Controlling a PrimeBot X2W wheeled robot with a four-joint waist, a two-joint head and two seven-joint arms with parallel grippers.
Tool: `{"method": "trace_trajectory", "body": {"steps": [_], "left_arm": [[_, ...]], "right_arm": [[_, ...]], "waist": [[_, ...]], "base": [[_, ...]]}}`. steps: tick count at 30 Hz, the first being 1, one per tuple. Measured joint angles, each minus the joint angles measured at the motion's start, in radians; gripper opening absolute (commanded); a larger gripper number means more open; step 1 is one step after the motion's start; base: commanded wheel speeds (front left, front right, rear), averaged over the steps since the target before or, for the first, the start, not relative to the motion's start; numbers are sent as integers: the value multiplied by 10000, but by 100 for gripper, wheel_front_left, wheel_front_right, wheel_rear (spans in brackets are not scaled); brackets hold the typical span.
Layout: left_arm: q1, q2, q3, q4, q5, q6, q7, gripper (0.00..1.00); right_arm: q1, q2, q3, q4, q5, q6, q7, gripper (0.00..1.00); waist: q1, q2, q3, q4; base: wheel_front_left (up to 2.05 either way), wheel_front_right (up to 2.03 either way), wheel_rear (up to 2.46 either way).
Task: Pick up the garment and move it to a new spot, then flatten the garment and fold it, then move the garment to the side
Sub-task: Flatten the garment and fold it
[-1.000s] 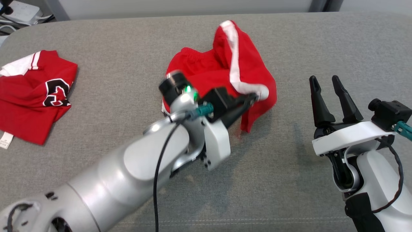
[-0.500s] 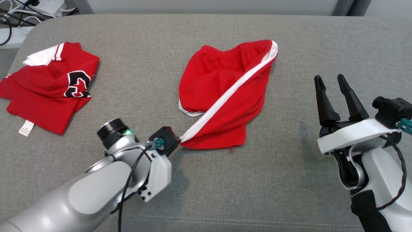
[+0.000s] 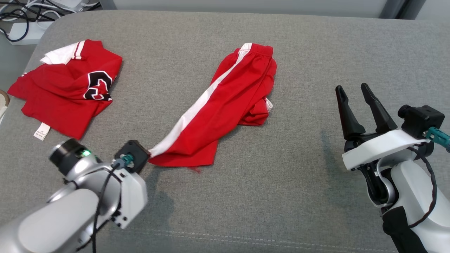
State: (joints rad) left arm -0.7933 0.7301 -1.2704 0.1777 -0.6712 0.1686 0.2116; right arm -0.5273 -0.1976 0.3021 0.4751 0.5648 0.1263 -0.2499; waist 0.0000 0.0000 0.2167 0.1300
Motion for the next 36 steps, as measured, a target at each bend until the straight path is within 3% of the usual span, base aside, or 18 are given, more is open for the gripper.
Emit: {"method": "trace_trajectory", "body": {"steps": [5,6,7,8,18,23,30,36], "left_arm": [[504,-1216,125,-420,-378,56,-876,0],[535,-1423,153,-407,-431,104,-1060,13],[537,-1593,240,-399,-447,140,-1290,49],[537,-1753,366,-364,-510,224,-1517,100],[533,-2780,859,253,-621,527,-2696,100],[532,-3400,882,487,-704,522,-3028,100],[533,-4172,892,920,-832,374,-3636,100],[532,-4454,867,1267,-832,186,-3887,100]], "right_arm": [[-108,0,328,94,134,0,0,100],[-190,-6,382,115,155,0,0,100],[-280,-10,449,125,155,0,2,100],[-373,-15,548,142,155,0,8,100],[-1849,-433,1590,408,151,0,840,100],[-3177,-1104,2190,1037,219,0,1739,100],[-4441,-2079,3327,1655,1327,0,3221,100],[-4848,-2675,4034,2080,1831,0,3881,100]], "waist": [[0,0,27,65],[0,0,39,62],[0,0,52,56],[0,0,66,51],[0,0,203,556],[0,0,325,1255],[0,0,544,2471],[0,0,723,3230]], "base": [[0,0,0],[0,0,0],[0,0,0],[0,0,0],[0,0,0],[0,0,0],[0,0,0],[0,0,0]]}}
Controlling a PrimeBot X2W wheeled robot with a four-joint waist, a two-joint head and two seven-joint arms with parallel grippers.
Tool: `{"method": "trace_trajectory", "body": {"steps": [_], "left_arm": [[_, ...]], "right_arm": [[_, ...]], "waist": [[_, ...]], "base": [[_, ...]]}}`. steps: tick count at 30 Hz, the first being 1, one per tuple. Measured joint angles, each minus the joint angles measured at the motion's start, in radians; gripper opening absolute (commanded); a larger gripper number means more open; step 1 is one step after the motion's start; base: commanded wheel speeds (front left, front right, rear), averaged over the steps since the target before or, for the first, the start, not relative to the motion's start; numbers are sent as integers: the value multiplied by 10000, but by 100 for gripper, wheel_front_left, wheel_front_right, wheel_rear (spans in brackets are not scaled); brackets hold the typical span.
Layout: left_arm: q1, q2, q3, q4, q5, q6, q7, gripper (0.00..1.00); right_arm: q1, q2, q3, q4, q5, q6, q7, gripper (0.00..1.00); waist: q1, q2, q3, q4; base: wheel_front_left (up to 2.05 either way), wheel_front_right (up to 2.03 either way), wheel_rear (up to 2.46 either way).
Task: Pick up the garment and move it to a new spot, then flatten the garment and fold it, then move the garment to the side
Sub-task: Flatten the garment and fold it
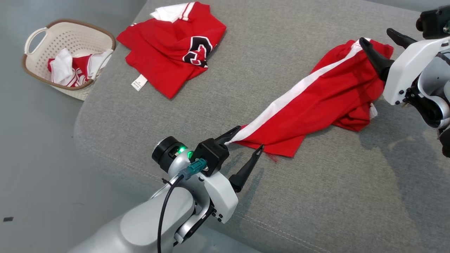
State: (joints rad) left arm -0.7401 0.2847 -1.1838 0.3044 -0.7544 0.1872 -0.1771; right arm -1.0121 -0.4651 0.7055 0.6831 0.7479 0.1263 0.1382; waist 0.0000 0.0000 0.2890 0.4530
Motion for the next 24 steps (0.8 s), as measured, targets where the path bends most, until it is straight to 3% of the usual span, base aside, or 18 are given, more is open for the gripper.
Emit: {"method": "trace_trajectory", "body": {"steps": [9,19,20,21,22,23,24], "left_arm": [[-2,-474,-67,326,-35,-251,-182,100],[-3,-566,-21,600,-130,-380,-362,100],[-4,-573,0,608,-130,-380,-380,100],[-5,-585,25,614,-130,-382,-395,100],[-8,-593,42,629,-130,-382,-428,100],[-9,-602,61,642,-130,-382,-449,100],[-11,-600,75,660,-130,-399,-451,100]], "right_arm": [[-699,-786,1108,606,180,2,662,100],[-927,-1012,1960,834,915,2,1973,100],[-929,-1020,2059,702,980,2,1973,95],[-929,-1028,2148,585,1089,2,1973,80],[-928,-1057,2228,403,1187,2,1962,33],[-933,-1097,2316,230,1262,2,1921,0],[-933,-1149,2414,38,1338,2,1900,0]], "waist": [[0,0,322,797],[0,0,384,712],[0,0,397,656],[0,0,408,592],[0,0,416,525],[0,0,421,451],[0,0,423,365]], "base": [[0,0,0],[0,0,0],[0,0,0],[0,0,0],[0,0,0],[0,0,0],[0,0,0]]}}
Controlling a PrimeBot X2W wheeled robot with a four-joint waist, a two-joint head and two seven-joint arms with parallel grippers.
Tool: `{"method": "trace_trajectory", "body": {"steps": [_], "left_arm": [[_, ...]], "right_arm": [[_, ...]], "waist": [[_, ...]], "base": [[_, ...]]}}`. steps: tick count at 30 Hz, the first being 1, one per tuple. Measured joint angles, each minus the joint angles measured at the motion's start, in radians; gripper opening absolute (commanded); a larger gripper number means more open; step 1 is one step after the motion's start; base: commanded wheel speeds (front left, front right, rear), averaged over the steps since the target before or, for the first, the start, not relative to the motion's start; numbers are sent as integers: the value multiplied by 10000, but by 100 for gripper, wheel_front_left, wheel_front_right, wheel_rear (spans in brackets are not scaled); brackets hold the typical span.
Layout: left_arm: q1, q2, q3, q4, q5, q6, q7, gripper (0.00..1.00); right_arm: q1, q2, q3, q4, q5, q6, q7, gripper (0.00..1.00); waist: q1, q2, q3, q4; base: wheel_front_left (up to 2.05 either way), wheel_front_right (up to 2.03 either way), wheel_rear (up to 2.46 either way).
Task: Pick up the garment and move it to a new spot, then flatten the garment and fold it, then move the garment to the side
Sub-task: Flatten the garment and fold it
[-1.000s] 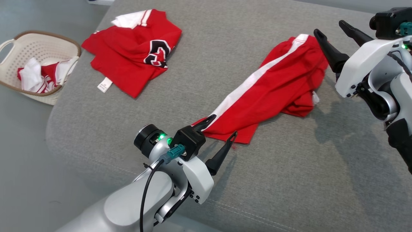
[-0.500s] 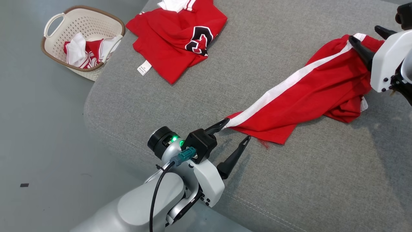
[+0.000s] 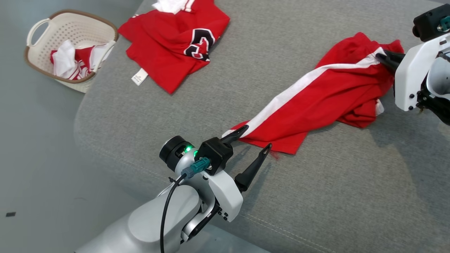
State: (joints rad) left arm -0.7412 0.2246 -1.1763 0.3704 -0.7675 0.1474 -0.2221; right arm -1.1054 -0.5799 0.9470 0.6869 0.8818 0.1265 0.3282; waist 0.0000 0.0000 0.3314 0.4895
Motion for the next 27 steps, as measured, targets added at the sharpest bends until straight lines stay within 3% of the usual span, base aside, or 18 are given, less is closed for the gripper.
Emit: {"method": "trace_trajectory", "body": {"steps": [9,15,23,24,25,27], "left_arm": [[-16,-4,109,244,-12,-155,-86,100],[-31,-102,119,430,-92,-240,-117,100],[-36,-155,81,663,-163,-320,-117,100],[-36,-159,58,679,-163,-322,-117,100],[-36,-165,35,690,-163,-330,-115,100],[-35,-171,-4,723,-165,-334,-115,100]], "right_arm": [[463,-1064,-299,-1682,1421,0,-1193,0],[2585,-1797,-309,-3774,2456,0,-1745,0],[5274,-1994,-809,-4564,3089,0,-2658,0],[5520,-1994,-871,-4562,3081,0,-2706,43],[5721,-1992,-934,-4560,3037,0,-2763,95],[5943,-1981,-1085,-4562,2886,0,-2917,100]], "waist": [[0,0,-121,-1008],[0,0,-232,-1972],[0,0,-505,-2560],[0,0,-532,-2577],[0,1,-555,-2588],[0,0,-585,-2591]], "base": [[0,0,0],[0,0,0],[0,0,0],[0,0,0],[0,0,0],[0,0,0]]}}
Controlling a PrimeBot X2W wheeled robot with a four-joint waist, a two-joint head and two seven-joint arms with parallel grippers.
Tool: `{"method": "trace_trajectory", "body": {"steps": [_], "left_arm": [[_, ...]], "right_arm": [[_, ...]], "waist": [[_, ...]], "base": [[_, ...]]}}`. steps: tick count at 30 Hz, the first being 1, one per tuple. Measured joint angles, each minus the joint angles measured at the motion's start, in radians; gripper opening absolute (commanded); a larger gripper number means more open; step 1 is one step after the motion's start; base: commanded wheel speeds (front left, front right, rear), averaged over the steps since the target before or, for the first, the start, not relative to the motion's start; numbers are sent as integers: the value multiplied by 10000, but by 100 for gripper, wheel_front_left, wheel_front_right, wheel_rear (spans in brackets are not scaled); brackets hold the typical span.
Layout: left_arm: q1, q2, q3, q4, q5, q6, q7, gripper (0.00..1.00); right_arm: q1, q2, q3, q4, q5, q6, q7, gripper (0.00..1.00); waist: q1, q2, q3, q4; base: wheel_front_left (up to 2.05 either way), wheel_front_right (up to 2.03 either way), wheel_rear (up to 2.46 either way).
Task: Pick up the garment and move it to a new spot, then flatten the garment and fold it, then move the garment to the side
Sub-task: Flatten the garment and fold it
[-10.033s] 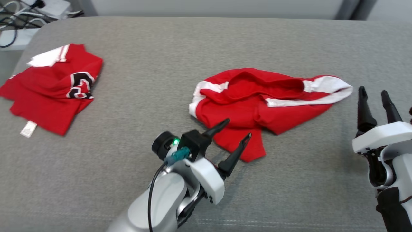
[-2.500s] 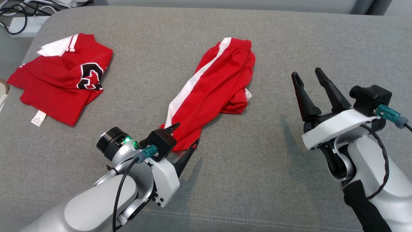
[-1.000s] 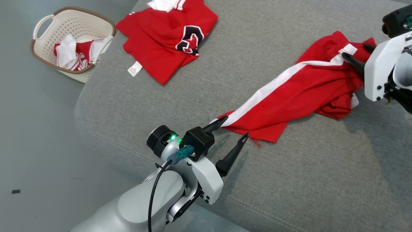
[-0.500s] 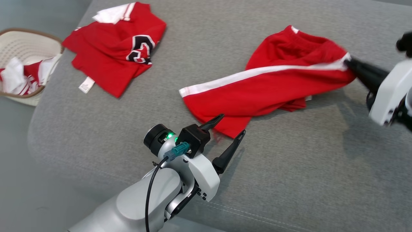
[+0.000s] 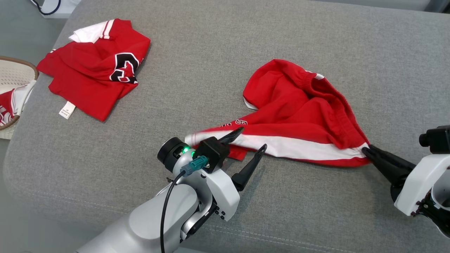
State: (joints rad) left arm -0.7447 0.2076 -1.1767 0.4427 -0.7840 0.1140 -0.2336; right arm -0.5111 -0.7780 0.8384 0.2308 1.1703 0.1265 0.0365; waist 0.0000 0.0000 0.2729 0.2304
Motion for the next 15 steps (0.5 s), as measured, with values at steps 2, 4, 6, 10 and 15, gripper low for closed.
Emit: {"method": "trace_trajectory", "body": {"steps": [2,4,6,10,15], "left_arm": [[0,-12,-29,48,-6,-4,0,100],[1,-21,-56,92,-8,-48,0,100],[1,-46,-86,130,-8,-75,0,100],[2,-88,-125,165,-12,-75,2,100],[10,-173,-151,178,-61,-73,2,100]], "right_arm": [[91,13,-222,-6,-332,0,-157,100],[89,29,-483,-84,-650,0,-320,100],[88,48,-635,-230,-940,0,-376,100],[102,138,-807,-433,-1333,0,-357,100],[415,127,-752,-606,-1714,0,36,100]], "waist": [[0,0,-34,7],[0,0,-69,20],[0,0,-108,38],[0,0,-194,57],[0,0,-210,80]], "base": [[0,0,0],[0,0,0],[0,0,0],[0,0,0],[0,0,0]]}}
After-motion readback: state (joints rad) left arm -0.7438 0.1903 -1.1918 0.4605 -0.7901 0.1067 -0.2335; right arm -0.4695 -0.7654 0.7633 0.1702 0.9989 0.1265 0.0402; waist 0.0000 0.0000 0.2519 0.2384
